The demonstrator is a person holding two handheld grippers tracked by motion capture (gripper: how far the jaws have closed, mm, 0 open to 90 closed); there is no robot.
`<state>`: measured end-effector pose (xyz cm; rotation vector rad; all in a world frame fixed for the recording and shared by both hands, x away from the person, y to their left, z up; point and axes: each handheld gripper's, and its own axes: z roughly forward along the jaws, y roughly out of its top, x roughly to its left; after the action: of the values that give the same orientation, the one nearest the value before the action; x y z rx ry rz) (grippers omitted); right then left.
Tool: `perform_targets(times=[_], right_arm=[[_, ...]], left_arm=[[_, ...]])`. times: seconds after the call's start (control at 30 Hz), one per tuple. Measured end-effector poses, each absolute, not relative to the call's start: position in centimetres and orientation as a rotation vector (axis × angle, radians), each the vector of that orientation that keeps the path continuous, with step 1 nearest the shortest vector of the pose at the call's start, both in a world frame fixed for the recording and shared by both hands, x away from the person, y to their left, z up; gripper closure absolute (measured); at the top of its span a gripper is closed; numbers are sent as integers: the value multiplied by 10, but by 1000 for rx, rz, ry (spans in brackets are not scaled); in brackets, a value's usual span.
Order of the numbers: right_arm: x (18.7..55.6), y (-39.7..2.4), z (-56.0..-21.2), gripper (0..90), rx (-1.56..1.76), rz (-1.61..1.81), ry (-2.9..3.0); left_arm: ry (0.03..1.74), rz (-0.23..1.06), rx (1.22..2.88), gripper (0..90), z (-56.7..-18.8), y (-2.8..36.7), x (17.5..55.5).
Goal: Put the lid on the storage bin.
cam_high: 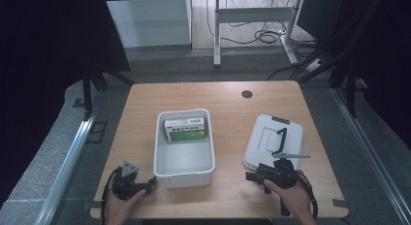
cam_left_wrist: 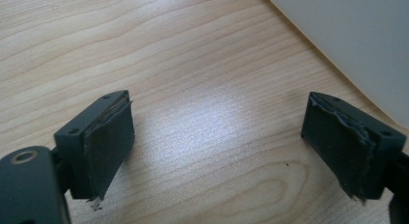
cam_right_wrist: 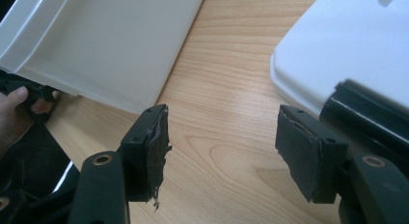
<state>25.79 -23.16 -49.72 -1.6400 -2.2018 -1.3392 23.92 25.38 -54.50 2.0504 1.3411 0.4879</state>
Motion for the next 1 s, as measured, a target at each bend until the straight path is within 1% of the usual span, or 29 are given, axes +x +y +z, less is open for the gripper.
perform_targets(times=[0.37, 0.67, 1.0], right_arm=[[263, -231, -491, 365, -1679, -1359, -2227], [270, -217, -491, 368, -1691, -1298, -2227], [276, -222, -484, 370, -1651, -1325, -2226]], left_arm=[[1341, 489, 2050, 129, -545, 255, 236], [1329, 485, 2055, 131, -545, 256, 237], [1329, 486, 2056, 130, -545, 256, 237]])
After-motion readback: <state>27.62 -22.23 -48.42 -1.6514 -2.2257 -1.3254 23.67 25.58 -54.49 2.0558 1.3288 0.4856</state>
